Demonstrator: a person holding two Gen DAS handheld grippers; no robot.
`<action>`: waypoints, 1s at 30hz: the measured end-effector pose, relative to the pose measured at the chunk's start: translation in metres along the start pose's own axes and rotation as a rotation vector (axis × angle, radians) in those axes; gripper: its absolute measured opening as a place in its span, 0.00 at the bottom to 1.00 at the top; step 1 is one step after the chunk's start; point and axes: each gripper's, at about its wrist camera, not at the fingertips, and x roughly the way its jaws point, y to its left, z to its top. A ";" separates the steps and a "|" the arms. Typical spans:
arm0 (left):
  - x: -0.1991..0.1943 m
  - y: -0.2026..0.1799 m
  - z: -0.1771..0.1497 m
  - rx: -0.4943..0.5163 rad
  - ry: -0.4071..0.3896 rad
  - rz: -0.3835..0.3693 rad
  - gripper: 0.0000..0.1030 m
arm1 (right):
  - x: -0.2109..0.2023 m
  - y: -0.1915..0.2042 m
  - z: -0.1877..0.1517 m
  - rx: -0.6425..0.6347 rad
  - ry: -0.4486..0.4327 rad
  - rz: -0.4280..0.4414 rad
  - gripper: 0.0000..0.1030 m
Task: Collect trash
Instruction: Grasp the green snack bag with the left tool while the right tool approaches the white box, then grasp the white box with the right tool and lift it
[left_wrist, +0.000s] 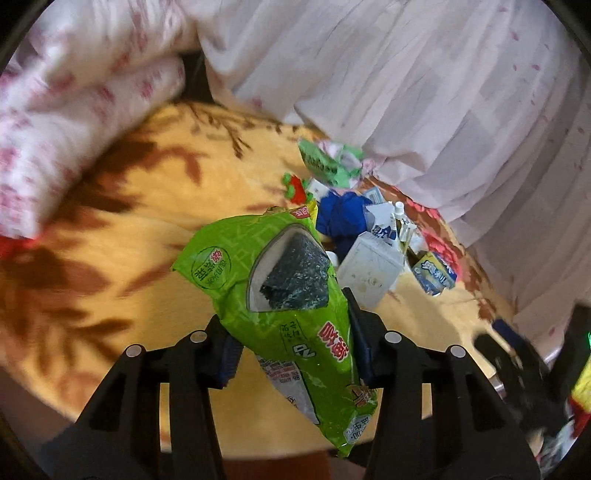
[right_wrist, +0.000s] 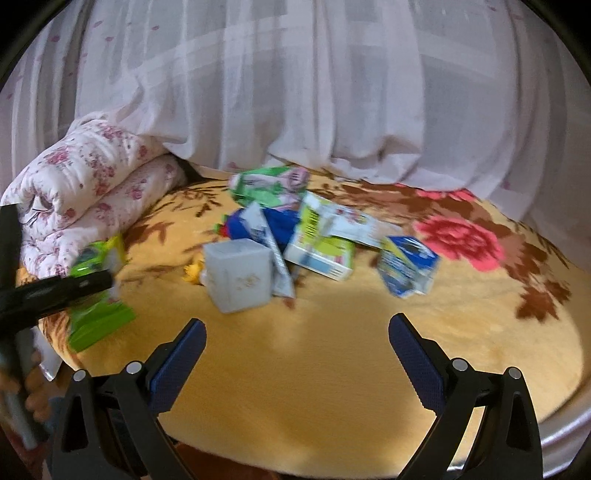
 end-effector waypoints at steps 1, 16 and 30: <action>-0.012 0.000 -0.004 0.017 -0.014 0.026 0.46 | 0.007 0.006 0.003 0.008 0.009 0.018 0.95; -0.065 0.038 -0.027 0.038 -0.072 0.097 0.46 | 0.116 0.073 0.039 0.167 0.110 -0.143 0.95; -0.068 0.053 -0.034 0.014 -0.069 0.089 0.46 | 0.107 0.046 0.028 0.288 0.106 -0.135 0.77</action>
